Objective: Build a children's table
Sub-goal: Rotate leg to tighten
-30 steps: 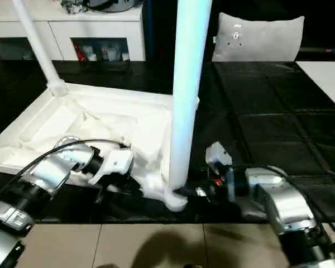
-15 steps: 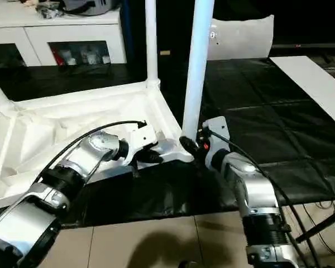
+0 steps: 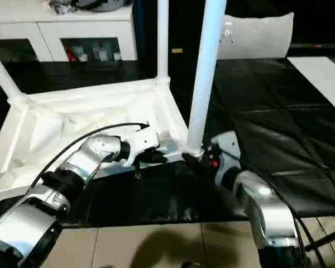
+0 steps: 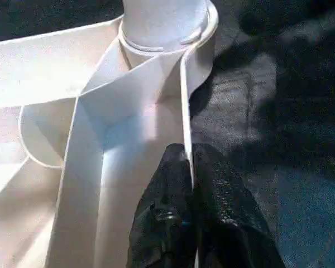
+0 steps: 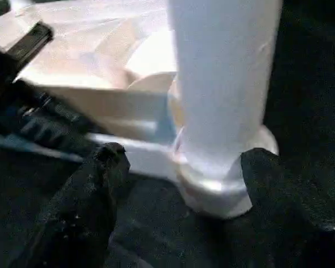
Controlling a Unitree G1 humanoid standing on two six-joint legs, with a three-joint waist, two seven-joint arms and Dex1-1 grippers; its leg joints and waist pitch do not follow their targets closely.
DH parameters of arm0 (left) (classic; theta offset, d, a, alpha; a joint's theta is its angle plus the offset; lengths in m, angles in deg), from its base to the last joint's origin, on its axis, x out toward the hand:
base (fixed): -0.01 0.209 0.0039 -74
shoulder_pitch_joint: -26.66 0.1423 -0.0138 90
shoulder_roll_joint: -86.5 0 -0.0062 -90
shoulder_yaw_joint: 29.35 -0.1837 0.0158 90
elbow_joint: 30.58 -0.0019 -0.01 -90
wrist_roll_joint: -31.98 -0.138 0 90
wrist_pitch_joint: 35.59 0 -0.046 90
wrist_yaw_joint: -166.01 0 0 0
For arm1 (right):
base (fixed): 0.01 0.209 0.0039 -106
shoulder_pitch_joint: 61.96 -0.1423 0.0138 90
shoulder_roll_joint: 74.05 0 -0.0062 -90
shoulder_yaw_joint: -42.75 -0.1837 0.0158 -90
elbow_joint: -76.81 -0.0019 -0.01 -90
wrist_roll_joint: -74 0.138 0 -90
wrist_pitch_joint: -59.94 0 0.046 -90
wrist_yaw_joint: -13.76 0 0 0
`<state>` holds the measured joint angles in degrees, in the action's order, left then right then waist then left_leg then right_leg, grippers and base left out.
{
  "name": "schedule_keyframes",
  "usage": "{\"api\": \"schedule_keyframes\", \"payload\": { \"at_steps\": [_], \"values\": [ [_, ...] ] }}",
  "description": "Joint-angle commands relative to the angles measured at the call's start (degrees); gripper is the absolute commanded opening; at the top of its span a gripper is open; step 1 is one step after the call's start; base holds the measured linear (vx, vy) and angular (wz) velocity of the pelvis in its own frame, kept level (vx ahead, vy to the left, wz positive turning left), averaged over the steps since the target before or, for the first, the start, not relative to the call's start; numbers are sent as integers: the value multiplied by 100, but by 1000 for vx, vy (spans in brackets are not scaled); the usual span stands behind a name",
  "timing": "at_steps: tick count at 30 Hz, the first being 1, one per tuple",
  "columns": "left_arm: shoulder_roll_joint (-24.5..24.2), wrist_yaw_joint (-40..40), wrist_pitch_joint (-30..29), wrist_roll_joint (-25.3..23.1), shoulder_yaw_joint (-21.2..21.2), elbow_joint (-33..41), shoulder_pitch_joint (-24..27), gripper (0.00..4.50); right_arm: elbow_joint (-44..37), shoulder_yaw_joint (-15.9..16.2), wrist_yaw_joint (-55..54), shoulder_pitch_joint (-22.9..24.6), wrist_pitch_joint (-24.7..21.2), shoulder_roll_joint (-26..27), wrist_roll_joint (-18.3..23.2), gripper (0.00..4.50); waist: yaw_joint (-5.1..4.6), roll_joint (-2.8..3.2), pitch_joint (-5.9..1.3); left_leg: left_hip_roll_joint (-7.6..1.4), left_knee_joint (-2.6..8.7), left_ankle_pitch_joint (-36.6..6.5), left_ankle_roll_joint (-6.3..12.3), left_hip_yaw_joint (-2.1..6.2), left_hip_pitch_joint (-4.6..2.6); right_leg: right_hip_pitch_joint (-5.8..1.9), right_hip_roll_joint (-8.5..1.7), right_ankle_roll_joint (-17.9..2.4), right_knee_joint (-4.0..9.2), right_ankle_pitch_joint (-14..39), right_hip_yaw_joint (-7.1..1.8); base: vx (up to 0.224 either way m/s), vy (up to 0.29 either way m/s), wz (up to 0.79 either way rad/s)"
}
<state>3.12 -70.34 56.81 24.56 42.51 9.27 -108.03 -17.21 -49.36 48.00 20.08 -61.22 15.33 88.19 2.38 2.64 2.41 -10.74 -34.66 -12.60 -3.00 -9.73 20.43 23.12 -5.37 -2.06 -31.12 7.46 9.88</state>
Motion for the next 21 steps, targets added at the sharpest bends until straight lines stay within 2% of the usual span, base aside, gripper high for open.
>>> {"api": "schedule_keyframes", "payload": {
  "at_steps": [1, 2, 5, 6, 7, 9, 10, 12, 13, 14, 16, 19, 21],
  "values": [
    [-16, -149, -12, 362, 224, 581, 48, 53, -377, 80, 128, 148, 176, -146, 57, 387, 51, -50, -435, -293, 368, -330, 677, 111, 26, -422, -460, -700, 273, 1335, -386, 0, 0, 0],
    [-32, -131, -22, 393, 248, 673, 98, 74, -433, 127, 142, 201, 220, -198, 23, 415, 68, -45, -432, -299, 371, -410, 657, 101, 8, -413, -468, -734, 282, 1396, -389, 0, 0, 0],
    [-72, 28, -90, 546, 427, 1047, 296, 84, -642, 218, 317, 350, 281, -343, 61, 423, 91, -52, -393, -298, 395, -652, 585, 86, -8, -411, -457, -683, 322, 1682, -383, 0, 0, 0],
    [-83, 90, -144, 602, 497, 1220, 382, 90, -711, 198, 340, 365, 243, -349, 109, 424, 88, -78, -371, -279, 406, -805, 544, 71, -14, -411, -456, -599, 366, 1977, -375, 0, 0, 0],
    [-87, 111, -169, 623, 522, 1293, 419, 101, -741, 186, 344, 373, 222, -349, 128, 437, 91, -75, -354, -256, 408, -896, 495, 66, -30, -398, -448, -485, 417, 2285, -358, 0, 0, 0],
    [-120, 155, -282, 686, 588, 1591, 577, 114, -822, 195, 402, 373, 251, -363, 157, 445, 92, -81, -357, -257, 407, -924, 434, 77, -45, -397, -453, -324, 438, 2523, -352, 0, 0, 0],
    [-204, 182, -452, 768, 665, 2129, 882, 120, -991, 213, 458, 364, 85, -359, 264, 450, 77, -77, -353, -278, 422, -886, 429, 95, -16, -409, -450, -298, 430, 2489, -353, 0, 0, 0],
    [-288, 281, -582, 797, 747, 2557, 1133, 128, -1083, 266, 495, 327, -26, -334, 341, 450, 40, -57, -354, -291, 432, -906, 412, 101, -19, -386, -430, -291, 427, 2422, -358, 0, 0, 0],
    [-320, 325, -633, 815, 781, 2713, 1221, 152, -1091, 311, 496, 309, -16, -338, 333, 450, 24, -43, -351, -271, 423, -957, 407, 92, -33, -370, -420, -273, 447, 2495, -351, 0, 0, 0],
    [-373, 446, -731, 839, 869, 3002, 1386, 160, -1065, 417, 479, 267, 34, -348, 271, 450, 18, -25, -351, -261, 424, -960, 386, 93, -26, -373, -416, -263, 444, 2496, -350, 0, 0, 0],
    [-411, 530, -841, 887, 945, 3249, 1522, 165, -1029, 491, 511, 230, 103, -340, 243, 450, 12, -27, -364, -289, 428, -965, 345, 108, -33, -381, -428, -291, 419, 2416, -352, 0, 0, 0],
    [-611, 903, -1259, 944, 1261, 4259, 2171, 198, -1017, 715, 477, 77, 118, -174, 235, 450, -34, -2, -348, -280, 433, -1054, 327, 111, -26, -368, -407, -313, 418, 2414, -351, 0, 0, 0],
    [-661, 1021, -1335, 939, 1372, 4445, 2370, 206, -992, 788, 423, 16, 94, -101, 203, 450, -75, 2, -334, -274, 442, -1097, 324, 112, -7, -370, -392, -294, 421, 2445, -348, 0, 0, 0]
  ]
}}
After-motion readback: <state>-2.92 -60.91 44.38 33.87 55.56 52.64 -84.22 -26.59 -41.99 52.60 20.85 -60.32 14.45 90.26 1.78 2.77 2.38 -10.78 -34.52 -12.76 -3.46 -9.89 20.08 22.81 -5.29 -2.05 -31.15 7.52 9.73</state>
